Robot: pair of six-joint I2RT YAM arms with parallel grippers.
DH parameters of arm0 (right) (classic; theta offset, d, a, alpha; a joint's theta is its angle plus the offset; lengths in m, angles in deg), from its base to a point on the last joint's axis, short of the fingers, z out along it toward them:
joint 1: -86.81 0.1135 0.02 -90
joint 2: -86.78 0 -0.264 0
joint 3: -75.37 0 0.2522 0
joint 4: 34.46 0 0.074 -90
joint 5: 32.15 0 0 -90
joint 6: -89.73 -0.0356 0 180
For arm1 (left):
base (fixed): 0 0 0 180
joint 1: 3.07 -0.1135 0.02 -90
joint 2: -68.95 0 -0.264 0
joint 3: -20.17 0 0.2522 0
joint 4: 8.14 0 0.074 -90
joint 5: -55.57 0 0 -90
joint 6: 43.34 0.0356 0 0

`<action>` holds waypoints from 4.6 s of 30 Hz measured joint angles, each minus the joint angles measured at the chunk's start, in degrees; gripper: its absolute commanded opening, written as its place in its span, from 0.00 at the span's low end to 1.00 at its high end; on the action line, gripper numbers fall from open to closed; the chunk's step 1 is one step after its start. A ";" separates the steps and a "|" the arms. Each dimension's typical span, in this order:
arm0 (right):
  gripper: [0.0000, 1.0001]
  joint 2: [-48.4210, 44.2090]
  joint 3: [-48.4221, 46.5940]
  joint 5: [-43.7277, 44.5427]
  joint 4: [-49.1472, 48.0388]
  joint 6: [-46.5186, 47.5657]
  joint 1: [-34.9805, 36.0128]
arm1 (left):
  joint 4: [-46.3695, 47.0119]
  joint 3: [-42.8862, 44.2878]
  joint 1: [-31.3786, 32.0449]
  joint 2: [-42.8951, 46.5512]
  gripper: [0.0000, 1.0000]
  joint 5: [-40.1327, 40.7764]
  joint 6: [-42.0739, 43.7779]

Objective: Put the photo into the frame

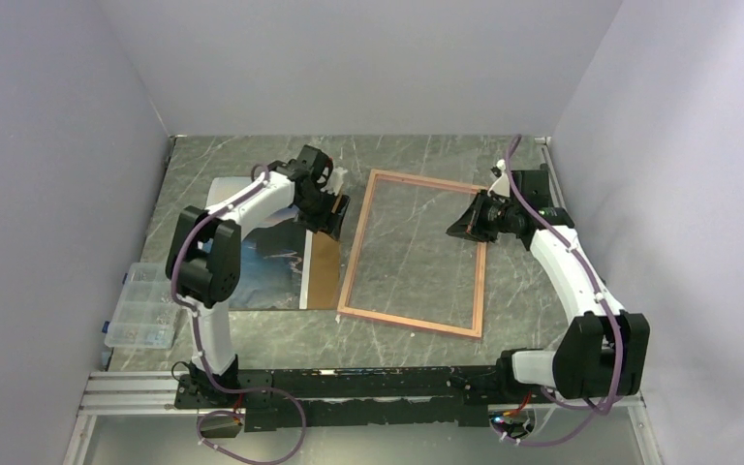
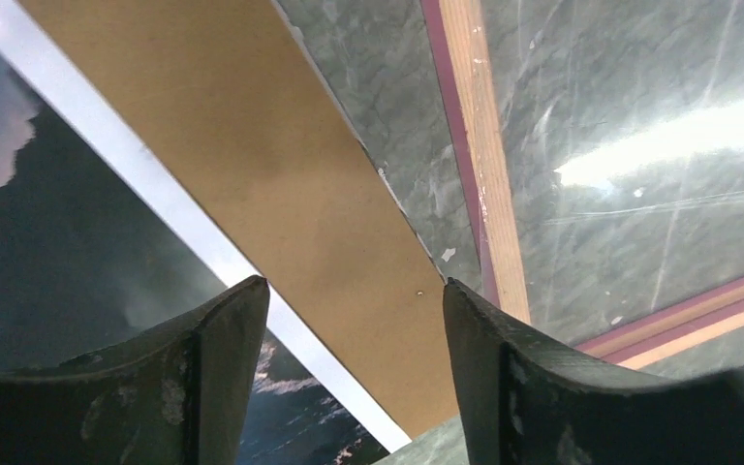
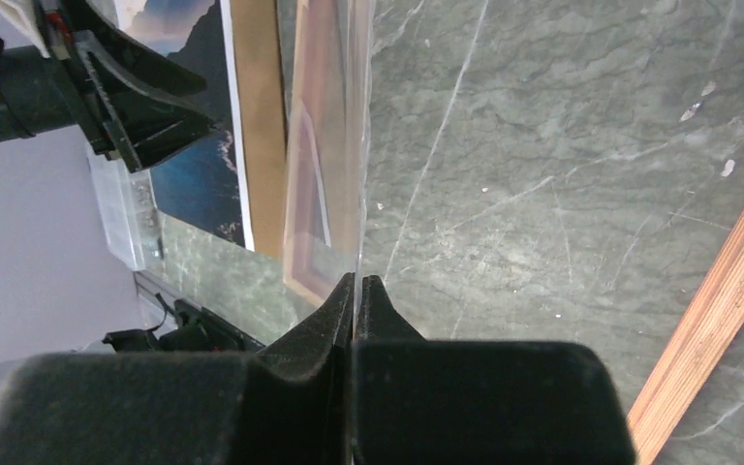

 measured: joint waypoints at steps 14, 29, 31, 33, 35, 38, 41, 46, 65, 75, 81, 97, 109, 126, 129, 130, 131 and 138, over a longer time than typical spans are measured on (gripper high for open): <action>0.00 6.14 -2.62 3.58 1.36 3.98 -0.09 | 1.07 1.95 3.65 -5.75 0.65 0.17 0.94; 0.00 10.64 -5.46 9.09 4.44 5.64 -0.13 | 1.09 3.41 4.85 -7.23 0.61 0.66 0.92; 0.00 10.78 -5.46 9.53 4.48 5.66 -0.13 | 1.09 3.52 4.94 -7.23 0.61 0.68 0.94; 0.00 10.86 -5.46 9.90 4.63 5.64 -0.13 | 1.09 3.54 5.03 -7.23 0.61 0.70 0.92; 0.00 10.88 -5.46 10.38 4.74 5.62 -0.13 | 1.09 3.54 5.09 -7.28 0.60 0.70 0.94; 0.00 10.88 -5.44 10.91 4.83 5.29 -0.13 | 1.09 3.54 5.25 -7.34 0.60 0.72 0.94; 0.00 10.88 -4.74 10.97 4.42 4.70 -0.13 | 1.09 3.54 5.46 -7.37 0.60 0.79 0.94; 0.00 10.88 -3.87 11.15 4.37 4.13 -0.24 | 1.09 3.54 5.73 -7.37 0.59 1.11 2.08; 0.00 14.51 -9.44 10.80 7.19 5.66 -0.35 | 1.27 3.56 5.86 -9.22 0.51 1.16 3.08; 0.00 15.08 -10.54 10.16 7.91 6.43 -0.39 | 1.29 3.96 6.14 -9.22 0.49 1.11 3.10; 0.00 15.08 -10.54 9.62 8.11 7.08 -0.42 | 1.31 3.96 6.36 -9.22 0.48 1.09 3.13; 0.00 14.97 -11.10 10.29 12.02 9.53 -0.52 | 1.33 3.96 7.21 -9.22 0.47 1.11 3.13; 0.00 9.70 -10.40 9.66 10.16 9.49 -0.50 | 1.95 3.96 7.41 -9.22 0.45 1.11 3.21; 0.00 1.09 -1.20 -1.05 -5.05 -0.15 -0.92 | 3.02 0.02 7.34 -9.05 0.31 -1.90 1.31; 0.00 -1.03 -0.11 -3.04 -7.67 -3.15 -0.94 | 3.54 -0.92 7.08 -8.66 0.28 -3.23 0.31; 0.00 -1.60 0.04 -3.45 -8.37 -3.93 -0.94 | 3.61 -1.03 7.02 -8.66 0.27 -3.58 -0.02; 0.00 -2.27 0.24 -4.20 -9.51 -4.94 -0.94 | 3.65 -1.07 6.99 -8.66 0.27 -3.89 -0.31; 0.00 -3.41 3.82 -7.10 -16.31 -12.07 -1.07 | 5.03 -2.89 6.69 -7.78 0.24 -5.42 -1.73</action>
